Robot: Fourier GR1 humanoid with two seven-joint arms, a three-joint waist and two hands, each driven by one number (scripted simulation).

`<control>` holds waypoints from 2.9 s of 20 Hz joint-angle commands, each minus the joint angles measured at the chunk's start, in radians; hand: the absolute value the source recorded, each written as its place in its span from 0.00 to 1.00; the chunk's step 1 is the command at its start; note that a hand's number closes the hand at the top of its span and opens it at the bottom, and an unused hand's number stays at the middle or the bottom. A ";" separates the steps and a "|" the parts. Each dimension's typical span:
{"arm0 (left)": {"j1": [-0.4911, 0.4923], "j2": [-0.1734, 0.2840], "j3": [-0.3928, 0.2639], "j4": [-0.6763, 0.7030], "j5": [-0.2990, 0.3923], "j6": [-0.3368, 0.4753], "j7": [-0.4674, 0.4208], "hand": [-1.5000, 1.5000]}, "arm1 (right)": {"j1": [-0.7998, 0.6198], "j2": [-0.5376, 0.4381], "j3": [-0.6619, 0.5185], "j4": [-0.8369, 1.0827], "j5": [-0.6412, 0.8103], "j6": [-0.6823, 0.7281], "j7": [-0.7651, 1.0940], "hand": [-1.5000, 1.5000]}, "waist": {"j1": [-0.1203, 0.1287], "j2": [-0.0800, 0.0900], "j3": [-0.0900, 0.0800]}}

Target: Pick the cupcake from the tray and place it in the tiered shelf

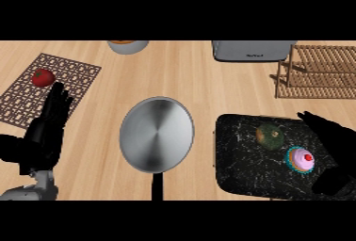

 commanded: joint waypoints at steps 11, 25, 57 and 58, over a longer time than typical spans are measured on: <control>-0.028 -0.057 0.015 -0.034 -0.068 -0.006 0.071 0.50 | -0.023 0.172 -0.064 0.187 0.198 -0.021 -0.193 0.00 | 0.002 0.000 0.000; -0.022 -0.059 0.054 -0.043 -0.059 -0.054 0.057 0.50 | 0.035 0.189 -0.068 0.402 0.386 -0.245 -0.450 1.00 | 0.002 0.000 0.000; -0.029 -0.070 0.073 -0.051 -0.077 -0.078 0.078 0.50 | -0.094 0.088 -0.796 -0.045 -0.253 -0.012 -0.172 1.00 | -0.001 -0.001 0.000; -0.034 -0.066 0.084 -0.018 -0.081 -0.078 0.036 0.50 | -0.145 0.029 -0.833 -0.044 -0.308 0.039 -0.112 1.00 | -0.001 -0.001 -0.001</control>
